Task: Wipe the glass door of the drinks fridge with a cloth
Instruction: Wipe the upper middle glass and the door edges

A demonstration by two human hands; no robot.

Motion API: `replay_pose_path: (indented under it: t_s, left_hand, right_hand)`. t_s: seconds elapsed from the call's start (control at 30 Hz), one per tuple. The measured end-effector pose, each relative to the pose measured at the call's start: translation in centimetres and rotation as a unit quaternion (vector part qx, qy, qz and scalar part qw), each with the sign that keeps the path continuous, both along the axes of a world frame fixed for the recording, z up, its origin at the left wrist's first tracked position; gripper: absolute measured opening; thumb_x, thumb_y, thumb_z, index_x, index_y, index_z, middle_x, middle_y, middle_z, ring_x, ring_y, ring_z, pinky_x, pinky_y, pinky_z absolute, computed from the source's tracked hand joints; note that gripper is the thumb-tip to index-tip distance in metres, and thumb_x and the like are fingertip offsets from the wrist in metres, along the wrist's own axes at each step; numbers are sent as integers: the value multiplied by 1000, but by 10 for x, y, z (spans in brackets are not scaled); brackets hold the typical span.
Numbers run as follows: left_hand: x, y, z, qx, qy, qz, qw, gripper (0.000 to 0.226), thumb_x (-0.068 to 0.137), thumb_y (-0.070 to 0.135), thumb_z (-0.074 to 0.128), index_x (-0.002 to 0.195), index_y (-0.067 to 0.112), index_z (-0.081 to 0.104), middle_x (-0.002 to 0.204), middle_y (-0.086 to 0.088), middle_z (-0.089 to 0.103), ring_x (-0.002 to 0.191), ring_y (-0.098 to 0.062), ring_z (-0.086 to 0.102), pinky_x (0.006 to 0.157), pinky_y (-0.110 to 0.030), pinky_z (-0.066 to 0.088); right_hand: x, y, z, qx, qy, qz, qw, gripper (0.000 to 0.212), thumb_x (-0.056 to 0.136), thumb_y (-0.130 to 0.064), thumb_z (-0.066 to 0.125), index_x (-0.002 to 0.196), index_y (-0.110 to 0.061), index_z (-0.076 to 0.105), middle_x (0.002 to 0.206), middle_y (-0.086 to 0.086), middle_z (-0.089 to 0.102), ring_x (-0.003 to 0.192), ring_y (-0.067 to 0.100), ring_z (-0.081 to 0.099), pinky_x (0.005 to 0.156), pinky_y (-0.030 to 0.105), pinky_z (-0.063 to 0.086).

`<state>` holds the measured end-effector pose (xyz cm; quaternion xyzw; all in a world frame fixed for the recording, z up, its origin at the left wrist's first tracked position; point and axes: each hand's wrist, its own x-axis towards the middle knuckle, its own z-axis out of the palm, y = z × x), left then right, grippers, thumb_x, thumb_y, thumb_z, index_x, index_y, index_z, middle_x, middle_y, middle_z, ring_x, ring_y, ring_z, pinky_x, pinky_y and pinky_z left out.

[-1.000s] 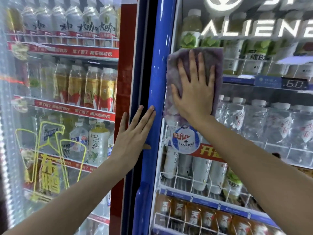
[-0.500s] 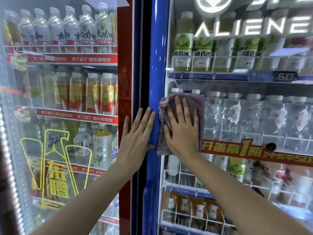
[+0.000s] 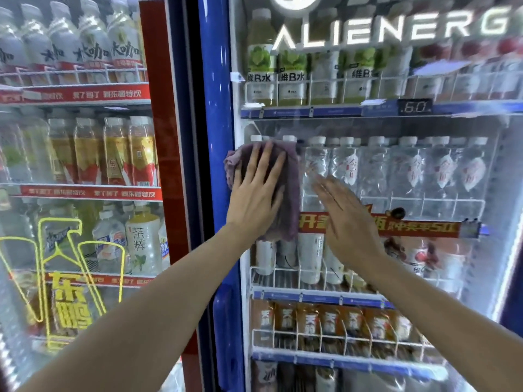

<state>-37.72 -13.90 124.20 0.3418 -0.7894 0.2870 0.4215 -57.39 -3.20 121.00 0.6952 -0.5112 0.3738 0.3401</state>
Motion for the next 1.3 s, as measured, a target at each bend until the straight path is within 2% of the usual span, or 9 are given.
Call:
replay_pose_path:
  t_s: [0.2, 0.4, 0.6, 0.77, 0.93, 1.03, 1.13, 1.23, 1.3]
  left_hand:
    - [-21, -20, -33, -42, 71, 3, 997, 63, 109, 39, 31, 168, 19, 18, 176, -8, 9, 163, -32, 0, 129, -52, -10]
    - [-38, -18, -153, 11, 104, 12, 994, 68, 108, 40, 27, 168, 22, 3, 177, -5, -4, 163, -31, 0, 129, -54, -10]
    - [-34, 0, -269, 63, -17, 40, 997, 80, 100, 44, 42, 168, 24, 4, 177, -4, -5, 163, -28, -5, 129, -47, -14]
    - [-23, -17, -216, 0, -73, 16, 997, 78, 101, 50, 41, 168, 30, 6, 176, 3, -8, 163, -23, -7, 128, -45, -16]
    - [-32, -38, -134, -52, -52, 11, 997, 75, 102, 64, 32, 168, 32, 14, 177, -2, 3, 163, -32, 0, 123, -63, -16]
    - [-40, -36, -156, -43, -54, 5, 998, 77, 101, 64, 34, 168, 31, 14, 177, -4, 3, 162, -35, 0, 123, -65, -16]
    - [-45, -23, -222, -36, -155, -29, 987, 80, 99, 62, 40, 168, 33, 10, 177, 0, -2, 163, -28, -3, 124, -62, -18]
    - [-46, -9, -261, 12, -186, -40, 982, 79, 99, 57, 47, 167, 36, 13, 177, 7, -1, 163, -21, -2, 126, -60, 3]
    - [-47, -6, -256, 28, -170, -39, 984, 78, 99, 57, 47, 167, 37, 13, 176, 10, -2, 163, -19, -2, 126, -58, 5]
  right_hand:
    - [-48, 20, -18, 29, 29, -91, 995, 73, 92, 0, 61, 161, -3, 35, 171, 12, 28, 160, 29, 22, 129, 51, 24]
    - [-58, 23, -21, 57, 69, -126, 988, 82, 88, -2, 68, 162, -3, 32, 175, 11, 15, 162, 29, 13, 129, 54, 23]
    - [-62, 25, -15, 85, 83, -137, 983, 81, 91, -3, 66, 163, -5, 28, 175, 9, 8, 163, 26, 6, 132, 46, 8]
    - [-68, 29, -13, 96, 106, -135, 980, 81, 93, -2, 61, 165, -7, 24, 175, 7, 4, 163, 23, 1, 132, 44, 1]
    - [-67, 27, -12, 86, 110, -139, 980, 81, 90, 2, 63, 163, -5, 29, 175, 10, 10, 163, 27, 7, 132, 48, 9]
    - [-68, 25, -15, 73, 110, -142, 981, 80, 90, 1, 63, 163, -4, 30, 175, 11, 11, 163, 27, 8, 132, 46, 7]
    - [-70, 23, -17, 70, 110, -135, 982, 80, 89, 2, 61, 163, -3, 31, 175, 12, 13, 163, 28, 10, 131, 45, 6]
    - [-74, 23, -15, 70, 114, -131, 982, 81, 89, 2, 60, 163, -4, 28, 175, 12, 11, 163, 28, 7, 131, 45, 3]
    - [-77, 23, -13, 72, 123, -124, 982, 80, 90, 2, 59, 163, -5, 27, 175, 11, 10, 163, 27, 6, 132, 44, 3]
